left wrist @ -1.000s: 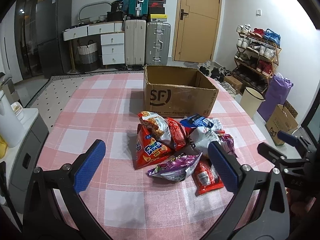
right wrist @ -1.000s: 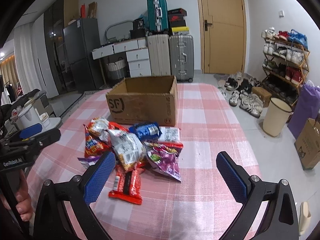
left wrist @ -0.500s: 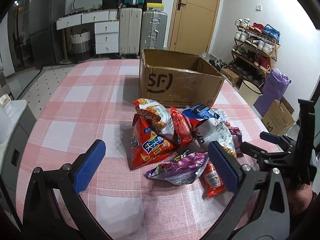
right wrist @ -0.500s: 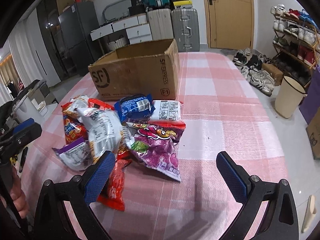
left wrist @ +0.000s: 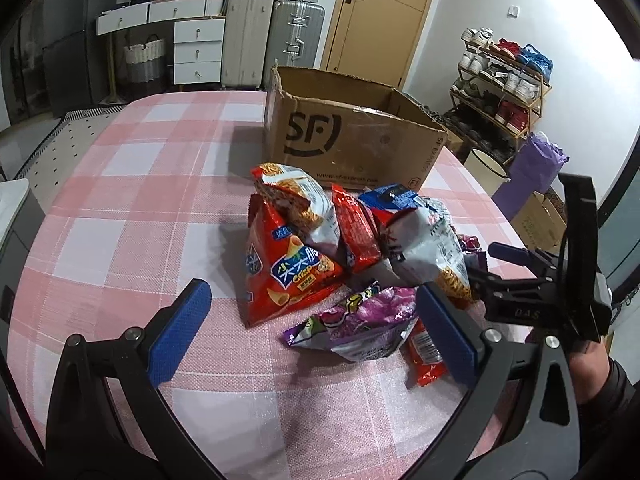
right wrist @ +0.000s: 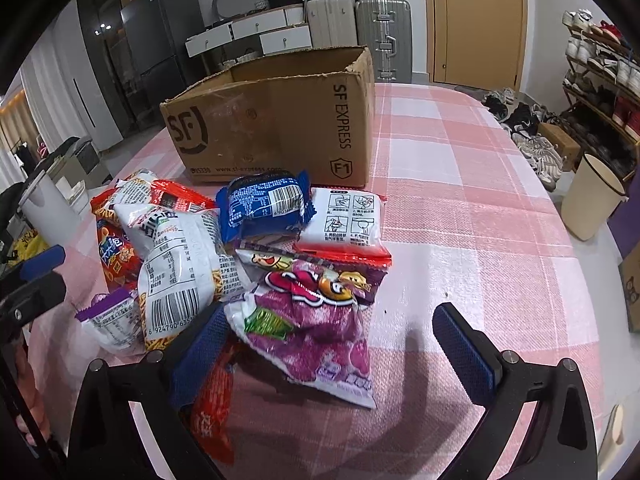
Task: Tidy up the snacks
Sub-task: 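Move the right gripper into the pile and grasp the purple cartoon bag, then grasp the purple-and-white bag with the left gripper while the right gripper holds its purple bag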
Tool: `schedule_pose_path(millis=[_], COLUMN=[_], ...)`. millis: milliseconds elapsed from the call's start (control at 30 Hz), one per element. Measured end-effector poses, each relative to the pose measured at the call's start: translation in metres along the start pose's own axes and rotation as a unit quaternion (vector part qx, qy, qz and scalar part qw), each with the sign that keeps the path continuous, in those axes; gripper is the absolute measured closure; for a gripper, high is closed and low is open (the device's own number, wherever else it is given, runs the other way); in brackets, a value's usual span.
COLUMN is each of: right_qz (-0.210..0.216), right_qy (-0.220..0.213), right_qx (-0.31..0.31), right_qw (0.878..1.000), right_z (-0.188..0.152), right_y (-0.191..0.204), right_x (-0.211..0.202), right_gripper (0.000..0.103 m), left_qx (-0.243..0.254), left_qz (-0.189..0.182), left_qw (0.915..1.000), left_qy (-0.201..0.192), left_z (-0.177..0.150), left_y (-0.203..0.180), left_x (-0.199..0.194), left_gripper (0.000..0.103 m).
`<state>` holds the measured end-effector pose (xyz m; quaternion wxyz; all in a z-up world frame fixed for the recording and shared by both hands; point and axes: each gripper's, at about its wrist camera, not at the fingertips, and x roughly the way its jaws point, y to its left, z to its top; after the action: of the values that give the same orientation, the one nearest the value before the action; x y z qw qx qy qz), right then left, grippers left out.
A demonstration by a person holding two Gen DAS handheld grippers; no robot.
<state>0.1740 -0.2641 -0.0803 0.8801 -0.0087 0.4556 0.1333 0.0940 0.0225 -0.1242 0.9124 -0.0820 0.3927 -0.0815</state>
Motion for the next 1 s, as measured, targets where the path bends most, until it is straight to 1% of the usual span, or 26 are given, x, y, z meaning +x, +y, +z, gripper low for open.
schedule_pose_path(millis=[133,200,267,333,367,400,467,500,533,700,1000], right_qz=[0.008,0.016,0.023,0.031,0.034,0.041,0.048,0.06,0.07,0.083,0.087], right_qy=[0.007,0.009,0.015,0.016,0.015,0.014,0.013,0.013,0.009,0.0,-0.023], right_qx=[0.001,0.002,0.004,0.008,0.009,0.009,0.012,0.014,0.018,0.034,0.041], right_qw=[1.0,1.0,1.0,0.999,0.999,0.999,0.999,0.998,0.997,0.996,0.995], right_z=[0.002,0.003,0.004,0.005,0.005,0.006,0.005,0.005,0.002,-0.002,-0.013], right_y=[-0.002,-0.005,-0.006,-0.009,-0.011,-0.013,-0.015,-0.016,-0.016,-0.024,-0.023], right_x=[0.01,0.016,0.021,0.026,0.026,0.027,0.027,0.026,0.023,0.018,-0.008], right_gripper=[0.002,0.011,0.025,0.029,0.035,0.044,0.049,0.053,0.055,0.055,0.055], left_qx=[-0.003,-0.003,-0.002,-0.002,-0.003,-0.004,-0.006,-0.007,-0.007,-0.004,0.001], left_qz=[-0.008,-0.011,-0.014,-0.018,-0.021,-0.022,-0.023,-0.024,-0.023,-0.026,-0.035], left_qw=[0.9999,0.9999,0.9998,0.9997,0.9997,0.9997,0.9996,0.9995,0.9996,0.9995,0.9991], left_qy=[0.007,0.009,0.011,0.013,0.013,0.014,0.017,0.017,0.017,0.016,0.025], left_z=[-0.003,-0.003,-0.005,-0.005,-0.006,-0.008,-0.01,-0.012,-0.012,-0.014,-0.016], left_y=[0.001,0.0,-0.003,-0.005,-0.005,-0.006,-0.007,-0.007,-0.007,-0.011,-0.019], left_x=[0.003,0.004,0.002,0.003,0.001,-0.001,-0.003,-0.004,-0.005,-0.009,-0.005], left_gripper=[0.001,0.001,0.001,0.001,0.001,0.001,0.001,0.001,0.001,0.001,0.001])
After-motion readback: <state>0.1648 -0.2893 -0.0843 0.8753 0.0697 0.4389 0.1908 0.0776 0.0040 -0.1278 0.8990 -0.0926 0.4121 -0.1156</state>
